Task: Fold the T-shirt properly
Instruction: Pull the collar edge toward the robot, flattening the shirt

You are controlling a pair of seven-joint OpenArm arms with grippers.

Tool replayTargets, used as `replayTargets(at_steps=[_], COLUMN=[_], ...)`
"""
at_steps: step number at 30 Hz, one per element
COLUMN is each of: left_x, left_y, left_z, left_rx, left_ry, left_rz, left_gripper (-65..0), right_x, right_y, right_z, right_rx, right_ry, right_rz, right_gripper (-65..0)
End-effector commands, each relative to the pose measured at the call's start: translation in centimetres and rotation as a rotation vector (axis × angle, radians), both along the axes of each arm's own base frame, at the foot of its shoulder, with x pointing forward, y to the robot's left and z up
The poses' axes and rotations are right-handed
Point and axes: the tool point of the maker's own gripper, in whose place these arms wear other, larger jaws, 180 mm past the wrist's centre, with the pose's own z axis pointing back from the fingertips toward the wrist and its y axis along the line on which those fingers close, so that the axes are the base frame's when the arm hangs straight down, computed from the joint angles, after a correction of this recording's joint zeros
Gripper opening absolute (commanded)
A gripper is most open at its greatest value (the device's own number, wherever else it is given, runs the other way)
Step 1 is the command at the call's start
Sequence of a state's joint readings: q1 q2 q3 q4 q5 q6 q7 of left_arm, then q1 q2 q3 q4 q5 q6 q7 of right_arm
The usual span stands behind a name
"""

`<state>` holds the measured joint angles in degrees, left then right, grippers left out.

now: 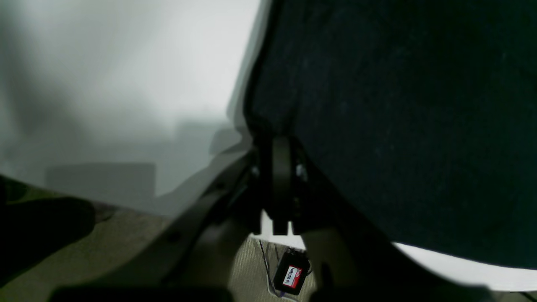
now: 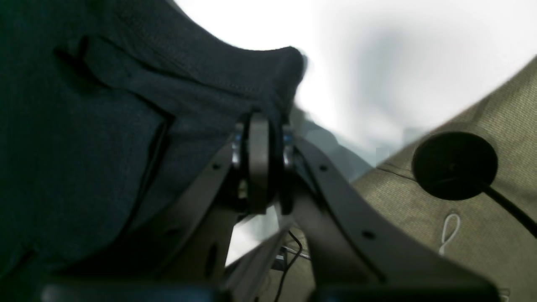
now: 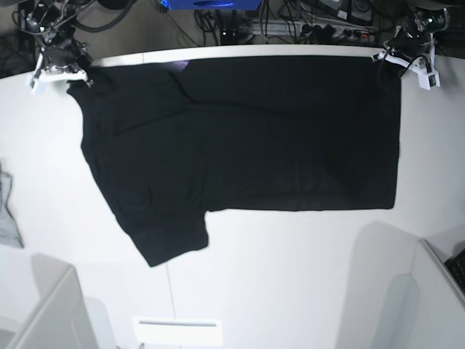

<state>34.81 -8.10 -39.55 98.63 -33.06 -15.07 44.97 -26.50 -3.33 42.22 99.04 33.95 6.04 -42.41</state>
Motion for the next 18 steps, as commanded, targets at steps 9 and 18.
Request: replayTargets(at_steps=[9, 18], left_x=[0.0, -0.6], left_y=[0.6, 0.6], left_z=[0.6, 0.6], left_rx=[0.025, 0.029], left_ry=[-0.005, 0.01], left_rz=[-0.007, -0.01], left_gripper=[-65.0, -57.9], right_x=[0.4, 0.2], right_y=[0.1, 0.0], right_z=[2.2, 2.2], right_rx=[-0.042, -0.047], right_ry=[-0.052, -0.044], right_rz=[0.0, 0.0], right_gripper=[-65.0, -65.0])
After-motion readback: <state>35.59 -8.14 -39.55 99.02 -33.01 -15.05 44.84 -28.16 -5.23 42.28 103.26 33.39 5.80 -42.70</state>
